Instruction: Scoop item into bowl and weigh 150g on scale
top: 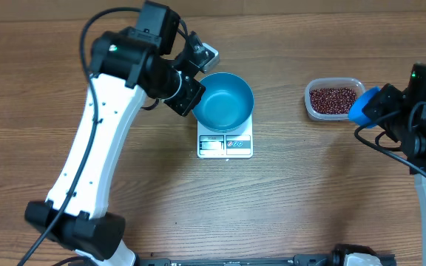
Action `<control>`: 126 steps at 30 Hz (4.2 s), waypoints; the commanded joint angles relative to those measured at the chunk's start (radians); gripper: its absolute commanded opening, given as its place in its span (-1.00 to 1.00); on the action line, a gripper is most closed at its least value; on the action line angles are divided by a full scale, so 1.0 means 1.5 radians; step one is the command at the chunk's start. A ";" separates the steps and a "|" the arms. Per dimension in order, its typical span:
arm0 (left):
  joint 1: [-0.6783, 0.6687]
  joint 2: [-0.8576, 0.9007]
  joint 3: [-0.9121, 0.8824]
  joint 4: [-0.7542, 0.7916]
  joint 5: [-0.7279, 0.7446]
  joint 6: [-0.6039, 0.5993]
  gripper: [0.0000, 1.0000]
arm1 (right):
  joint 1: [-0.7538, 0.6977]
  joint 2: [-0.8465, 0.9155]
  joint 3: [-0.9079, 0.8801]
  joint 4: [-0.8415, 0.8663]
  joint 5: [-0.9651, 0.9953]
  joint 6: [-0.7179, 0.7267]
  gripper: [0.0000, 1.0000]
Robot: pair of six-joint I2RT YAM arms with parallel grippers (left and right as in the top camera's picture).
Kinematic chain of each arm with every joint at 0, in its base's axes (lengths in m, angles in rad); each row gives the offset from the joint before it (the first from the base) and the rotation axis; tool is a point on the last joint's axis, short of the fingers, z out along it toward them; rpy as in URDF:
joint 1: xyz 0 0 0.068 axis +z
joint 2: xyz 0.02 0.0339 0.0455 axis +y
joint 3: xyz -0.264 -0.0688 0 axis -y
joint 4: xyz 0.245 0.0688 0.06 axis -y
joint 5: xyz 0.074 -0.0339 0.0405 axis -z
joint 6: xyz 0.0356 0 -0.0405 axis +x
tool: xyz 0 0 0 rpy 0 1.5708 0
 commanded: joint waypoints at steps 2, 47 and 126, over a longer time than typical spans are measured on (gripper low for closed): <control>-0.034 0.001 -0.030 0.033 -0.007 -0.002 -0.91 | -0.002 -0.008 0.021 -0.007 0.029 -0.005 -0.93; -0.354 -0.226 -0.583 0.487 -0.397 -0.105 -0.92 | -0.002 -0.008 0.021 0.002 0.029 -0.005 -0.92; -0.392 0.060 -0.583 0.654 -0.595 -0.145 -0.91 | -0.002 -0.008 0.021 -0.005 0.029 -0.002 -0.92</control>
